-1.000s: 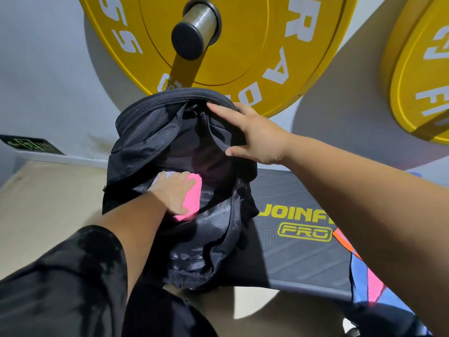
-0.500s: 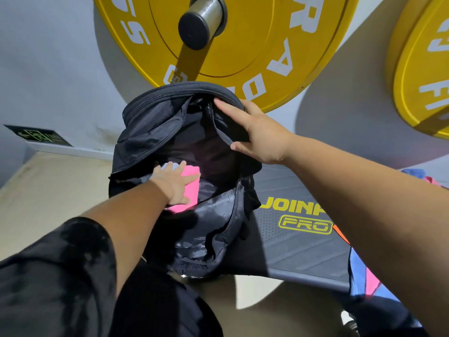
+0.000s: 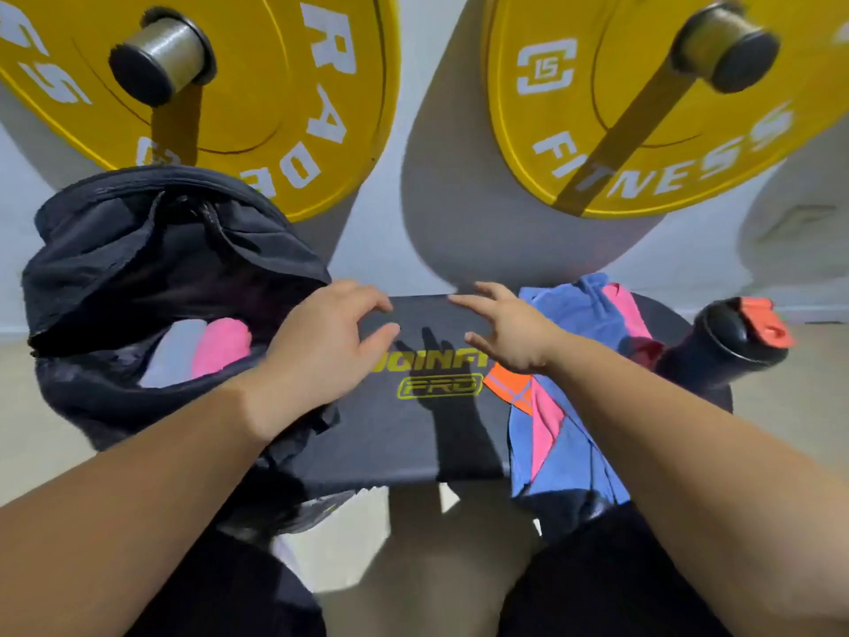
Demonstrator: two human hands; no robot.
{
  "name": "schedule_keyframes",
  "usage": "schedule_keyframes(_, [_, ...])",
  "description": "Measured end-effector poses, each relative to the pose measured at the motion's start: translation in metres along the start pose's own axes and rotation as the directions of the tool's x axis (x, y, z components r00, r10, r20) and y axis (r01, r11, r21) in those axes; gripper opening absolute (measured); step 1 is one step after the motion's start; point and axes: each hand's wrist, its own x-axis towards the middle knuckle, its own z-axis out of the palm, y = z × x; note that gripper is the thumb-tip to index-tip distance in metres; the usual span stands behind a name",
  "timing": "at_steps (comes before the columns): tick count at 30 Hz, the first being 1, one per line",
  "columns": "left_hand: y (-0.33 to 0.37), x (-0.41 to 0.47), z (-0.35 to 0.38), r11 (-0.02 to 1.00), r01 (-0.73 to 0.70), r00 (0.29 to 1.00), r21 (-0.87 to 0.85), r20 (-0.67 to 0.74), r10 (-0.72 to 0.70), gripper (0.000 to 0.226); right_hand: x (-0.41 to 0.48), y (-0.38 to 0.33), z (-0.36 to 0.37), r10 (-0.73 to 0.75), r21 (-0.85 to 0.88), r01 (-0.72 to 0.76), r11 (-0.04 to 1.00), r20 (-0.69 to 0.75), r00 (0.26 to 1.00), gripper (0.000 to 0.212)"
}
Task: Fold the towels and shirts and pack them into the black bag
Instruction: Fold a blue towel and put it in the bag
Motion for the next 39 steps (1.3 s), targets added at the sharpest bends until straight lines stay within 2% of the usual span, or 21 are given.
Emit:
schedule_keyframes(2, [0.034, 0.009, 0.038, 0.999, -0.020, 0.994, -0.032, 0.104, 0.023, 0.039, -0.027, 0.048, 0.008, 0.185, -0.057, -0.183, 0.981, 0.042, 0.982, 0.062])
schedule_keyframes(4, [0.061, 0.019, 0.081, 0.999, 0.020, 0.967, -0.026, 0.255, -0.012, 0.042, -0.050, 0.088, 0.015, 0.344, -0.091, -0.337, 0.937, 0.077, 0.936, 0.066])
schedule_keyframes(7, [0.087, 0.034, 0.146, 0.997, 0.068, 0.891, -0.047, 0.453, -0.040, 0.053, -0.068, 0.125, 0.020, 0.471, -0.103, -0.459, 0.882, 0.165, 0.867, 0.076])
schedule_keyframes(11, [0.102, 0.054, 0.213, 1.000, 0.028, 0.791, 0.013, 0.611, -0.030, 0.061, -0.071, 0.150, 0.025, 0.513, -0.064, -0.513, 0.856, 0.227, 0.828, 0.076])
schedule_keyframes(15, [0.110, 0.067, 0.255, 0.999, -0.050, 0.700, 0.010, 0.714, 0.028, 0.064, -0.067, 0.166, 0.028, 0.459, -0.002, -0.485, 0.875, 0.327, 0.826, 0.070])
schedule_keyframes(17, [0.113, 0.069, 0.271, 0.998, -0.049, 0.656, -0.027, 0.753, 0.052, 0.071, -0.063, 0.172, 0.024, 0.458, 0.071, -0.494, 0.867, 0.278, 0.844, 0.064])
schedule_keyframes(19, [0.119, 0.069, 0.283, 0.998, -0.061, 0.630, -0.027, 0.774, 0.059, 0.077, -0.062, 0.178, 0.018, 0.520, 0.099, -0.544, 0.833, 0.195, 0.831, 0.061])
schedule_keyframes(20, [0.122, 0.068, 0.287, 0.997, -0.083, 0.641, -0.004, 0.766, 0.057, 0.077, -0.062, 0.181, 0.015, 0.552, 0.087, -0.570, 0.817, 0.167, 0.817, 0.061])
schedule_keyframes(22, [0.128, 0.069, 0.291, 0.993, -0.110, 0.710, 0.041, 0.702, 0.050, 0.070, -0.065, 0.184, 0.012, 0.582, 0.055, -0.598, 0.799, 0.174, 0.794, 0.051])
schedule_keyframes(25, [0.133, 0.075, 0.295, 0.992, -0.111, 0.824, 0.051, 0.563, 0.063, 0.036, -0.068, 0.179, 0.010, 0.575, 0.083, -0.601, 0.795, 0.215, 0.790, 0.038])
schedule_keyframes(28, [0.132, 0.080, 0.301, 0.990, -0.141, 0.858, 0.015, 0.501, 0.114, 0.010, -0.068, 0.176, 0.011, 0.557, 0.139, -0.586, 0.799, 0.197, 0.807, 0.034])
schedule_keyframes(31, [0.129, 0.082, 0.300, 0.987, -0.162, 0.872, -0.022, 0.464, 0.153, 0.007, -0.065, 0.177, 0.012, 0.547, 0.251, -0.553, 0.794, 0.102, 0.831, 0.012])
schedule_keyframes(33, [0.124, 0.081, 0.292, 0.984, -0.168, 0.890, -0.053, 0.422, 0.175, 0.007, -0.064, 0.176, 0.012, 0.517, 0.372, -0.488, 0.789, 0.025, 0.856, 0.017])
schedule_keyframes(36, [0.114, 0.076, 0.266, 0.969, -0.216, 0.914, -0.117, 0.325, 0.243, 0.009, -0.066, 0.168, 0.009, 0.415, 0.511, -0.341, 0.789, -0.035, 0.909, 0.011])
schedule_keyframes(39, [0.101, 0.065, 0.226, 0.950, -0.291, 0.910, -0.113, 0.274, 0.311, 0.014, -0.069, 0.155, 0.002, 0.329, 0.671, -0.249, 0.699, 0.008, 0.944, 0.027])
